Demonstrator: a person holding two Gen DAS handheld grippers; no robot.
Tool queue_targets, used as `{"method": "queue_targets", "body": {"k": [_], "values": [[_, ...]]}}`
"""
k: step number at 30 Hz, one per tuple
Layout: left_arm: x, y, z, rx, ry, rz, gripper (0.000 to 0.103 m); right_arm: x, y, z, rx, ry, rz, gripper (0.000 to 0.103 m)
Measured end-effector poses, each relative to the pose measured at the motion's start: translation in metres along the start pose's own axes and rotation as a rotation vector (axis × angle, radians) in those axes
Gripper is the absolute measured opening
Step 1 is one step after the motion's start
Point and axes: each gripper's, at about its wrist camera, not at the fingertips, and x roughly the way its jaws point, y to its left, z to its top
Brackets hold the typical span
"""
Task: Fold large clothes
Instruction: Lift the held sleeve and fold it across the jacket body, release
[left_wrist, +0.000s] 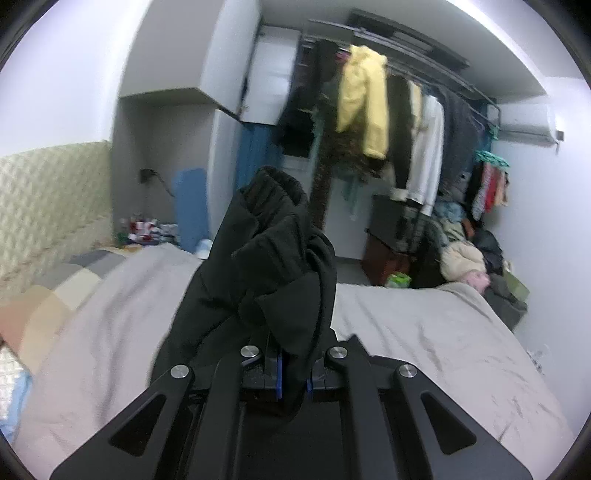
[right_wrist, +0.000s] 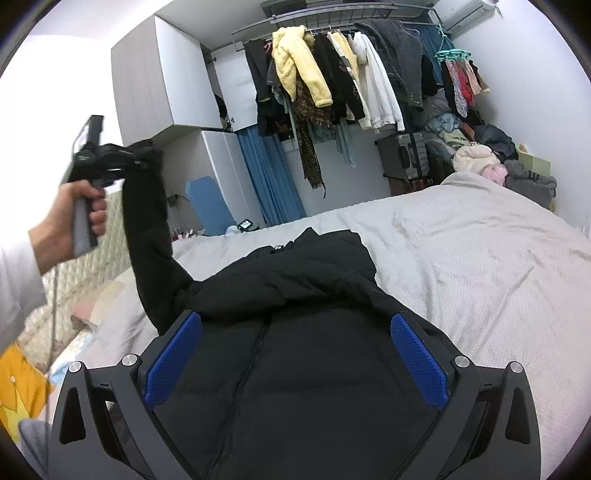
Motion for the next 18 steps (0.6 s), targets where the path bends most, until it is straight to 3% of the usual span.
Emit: {"method": "queue_targets", "body": {"k": [4, 10, 18], "values": [[0.025, -0.041, -0.03, -0.01, 0.055, -0.056, 0.009, -0.005, -0.005, 0.001, 0.02, -0.02, -0.03, 0.103], [0.07, -0.092, -0.072, 0.037, 0.175, -0.08, 0.009, -0.01, -0.016, 0.004, 0.065, -0.05, -0.018, 0.103], [0.118, -0.145, -0.125, 0.085, 0.249, -0.111, 0.009, -0.003, -0.027, 0.005, 0.089, -0.04, -0.008, 0.103]]}}
